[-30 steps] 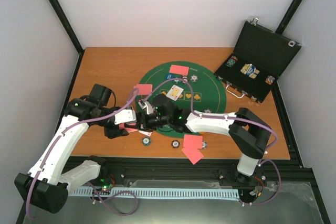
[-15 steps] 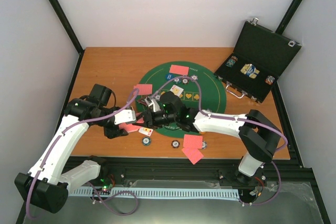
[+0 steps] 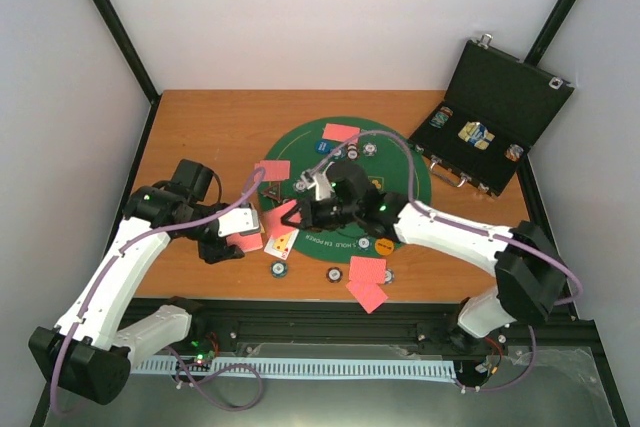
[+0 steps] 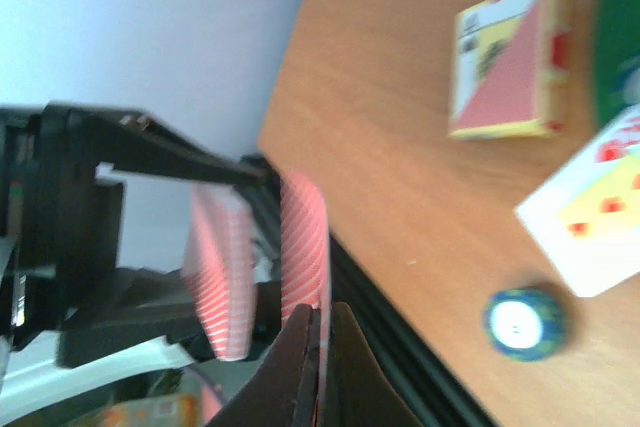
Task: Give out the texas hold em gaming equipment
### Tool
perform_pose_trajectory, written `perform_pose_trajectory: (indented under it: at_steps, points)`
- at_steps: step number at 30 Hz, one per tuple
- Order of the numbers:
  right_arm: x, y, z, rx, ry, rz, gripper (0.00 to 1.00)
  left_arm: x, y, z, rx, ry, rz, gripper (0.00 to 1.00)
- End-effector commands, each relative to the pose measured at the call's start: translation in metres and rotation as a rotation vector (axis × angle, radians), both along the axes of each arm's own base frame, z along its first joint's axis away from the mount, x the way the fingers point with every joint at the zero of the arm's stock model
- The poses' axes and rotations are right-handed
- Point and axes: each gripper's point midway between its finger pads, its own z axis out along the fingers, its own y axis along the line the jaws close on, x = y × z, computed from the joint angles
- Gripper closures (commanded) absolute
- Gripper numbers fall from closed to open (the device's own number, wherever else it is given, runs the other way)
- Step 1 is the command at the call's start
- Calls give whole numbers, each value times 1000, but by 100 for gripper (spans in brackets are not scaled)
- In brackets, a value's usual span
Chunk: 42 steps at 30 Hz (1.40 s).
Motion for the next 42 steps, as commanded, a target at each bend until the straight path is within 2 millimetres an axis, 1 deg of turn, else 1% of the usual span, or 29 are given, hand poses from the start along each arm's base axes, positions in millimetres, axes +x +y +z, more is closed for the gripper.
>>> perform_pose_trajectory:
  at_steps: [1, 3, 4, 5, 8, 9, 10, 14, 15, 19, 20, 22, 26, 29, 32, 35, 37, 42]
  points:
    - [31, -48, -3, -167, -69, -99, 97, 8, -8, 19, -52, -53, -6, 48]
    - [49, -68, -5, -277, -118, -130, 97, 7, -8, 18, -52, -49, -7, 48]
    - [60, -78, -12, -353, -136, -146, 97, 7, -8, 18, -52, -46, -6, 48]
    - [75, -87, -9, -417, -184, -172, 97, 7, -8, 18, -52, -44, -5, 48]
    - [114, -113, -20, -687, -312, -206, 97, 6, -8, 18, -54, -44, -1, 48]
    - [125, -118, -23, -764, -338, -212, 97, 6, -8, 19, -55, -45, -1, 48]
    - [137, -120, -22, -823, -375, -213, 97, 6, -8, 19, -54, -45, 0, 48]
    - [187, -146, -24, -1128, -531, -290, 97, 5, -7, 17, -48, -40, 2, 48]
    - [197, -148, -26, -1185, -562, -291, 97, 4, -6, 17, -46, -37, 1, 48]
    - [224, -154, -42, -1358, -658, -276, 97, 2, -5, 15, -39, -35, 0, 48]
    - [230, -155, -51, -1399, -672, -263, 97, 3, -5, 15, -39, -38, 0, 48]
    - [238, -158, -59, -1464, -706, -255, 97, 2, -5, 15, -39, -36, -5, 48]
    - [248, -155, -81, -1528, -743, -193, 97, 3, -6, 15, -43, -36, -5, 48]
    - [251, -147, -101, -1538, -751, -142, 97, 3, -6, 14, -43, -32, -4, 48]
    - [254, -136, -115, -1505, -757, -113, 95, 2, -6, 13, -42, -30, -7, 48]
    - [253, -129, -132, -1498, -740, -75, 92, 1, -5, 11, -37, -33, -7, 48]
    - [249, -123, -144, -1478, -716, -46, 89, 1, -4, 10, -33, -37, -9, 48]
    - [236, -108, -156, -1434, -699, 4, 84, 3, -5, 12, -35, -38, -10, 48]
